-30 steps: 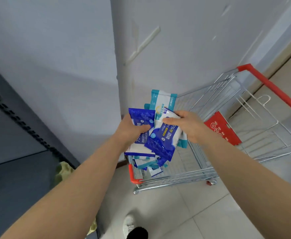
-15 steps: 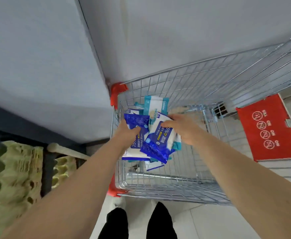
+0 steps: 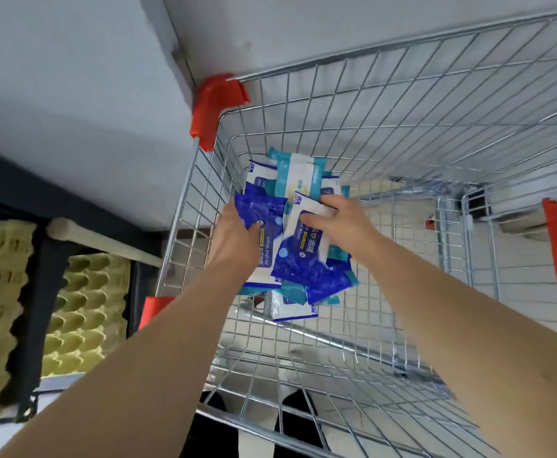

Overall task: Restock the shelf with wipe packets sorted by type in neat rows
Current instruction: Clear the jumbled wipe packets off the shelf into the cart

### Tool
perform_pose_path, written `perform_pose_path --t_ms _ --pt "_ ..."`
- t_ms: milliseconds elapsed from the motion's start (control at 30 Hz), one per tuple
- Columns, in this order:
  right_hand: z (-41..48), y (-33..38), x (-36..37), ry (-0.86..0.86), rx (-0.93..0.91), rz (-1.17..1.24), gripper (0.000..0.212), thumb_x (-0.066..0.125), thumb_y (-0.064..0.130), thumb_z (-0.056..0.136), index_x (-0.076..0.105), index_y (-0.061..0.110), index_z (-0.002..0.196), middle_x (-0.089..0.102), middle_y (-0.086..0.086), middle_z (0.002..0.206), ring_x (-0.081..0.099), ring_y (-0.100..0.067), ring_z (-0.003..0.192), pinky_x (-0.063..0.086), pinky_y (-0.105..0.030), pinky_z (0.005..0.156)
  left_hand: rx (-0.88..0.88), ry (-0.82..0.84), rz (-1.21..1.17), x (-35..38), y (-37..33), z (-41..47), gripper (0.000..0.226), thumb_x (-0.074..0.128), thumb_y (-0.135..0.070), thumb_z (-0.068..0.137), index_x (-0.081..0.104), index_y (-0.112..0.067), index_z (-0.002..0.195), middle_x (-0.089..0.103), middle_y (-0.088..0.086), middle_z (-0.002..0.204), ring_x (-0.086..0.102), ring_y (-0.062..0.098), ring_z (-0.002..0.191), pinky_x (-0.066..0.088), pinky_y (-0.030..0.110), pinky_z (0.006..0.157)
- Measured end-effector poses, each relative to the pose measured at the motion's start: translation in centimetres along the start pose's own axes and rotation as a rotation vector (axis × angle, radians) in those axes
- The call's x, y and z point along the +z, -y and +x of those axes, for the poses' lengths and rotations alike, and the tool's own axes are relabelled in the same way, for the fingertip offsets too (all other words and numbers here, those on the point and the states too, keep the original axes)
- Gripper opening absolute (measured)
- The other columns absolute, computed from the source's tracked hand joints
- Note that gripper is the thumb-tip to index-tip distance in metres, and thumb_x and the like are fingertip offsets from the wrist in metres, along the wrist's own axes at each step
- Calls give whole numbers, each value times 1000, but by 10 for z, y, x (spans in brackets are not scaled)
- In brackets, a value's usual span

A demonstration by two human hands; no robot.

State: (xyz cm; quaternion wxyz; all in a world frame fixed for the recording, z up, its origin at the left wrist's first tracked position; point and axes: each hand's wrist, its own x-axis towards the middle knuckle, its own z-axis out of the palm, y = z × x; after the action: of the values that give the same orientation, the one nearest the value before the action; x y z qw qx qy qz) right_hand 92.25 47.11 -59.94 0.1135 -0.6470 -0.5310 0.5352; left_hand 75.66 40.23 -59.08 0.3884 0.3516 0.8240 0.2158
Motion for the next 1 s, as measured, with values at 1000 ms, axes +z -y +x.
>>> perform_pose_path --t_ms 1000 --pt "-214 259 -34 -106 -865 -805 35 52 42 93 65 25 120 66 4 118 59 -21 110 45 -31 87 331 -332 761 -258 -139 -193 38 34 -42 100 53 -20 126 58 0 123 57 23 110 48 36 88"
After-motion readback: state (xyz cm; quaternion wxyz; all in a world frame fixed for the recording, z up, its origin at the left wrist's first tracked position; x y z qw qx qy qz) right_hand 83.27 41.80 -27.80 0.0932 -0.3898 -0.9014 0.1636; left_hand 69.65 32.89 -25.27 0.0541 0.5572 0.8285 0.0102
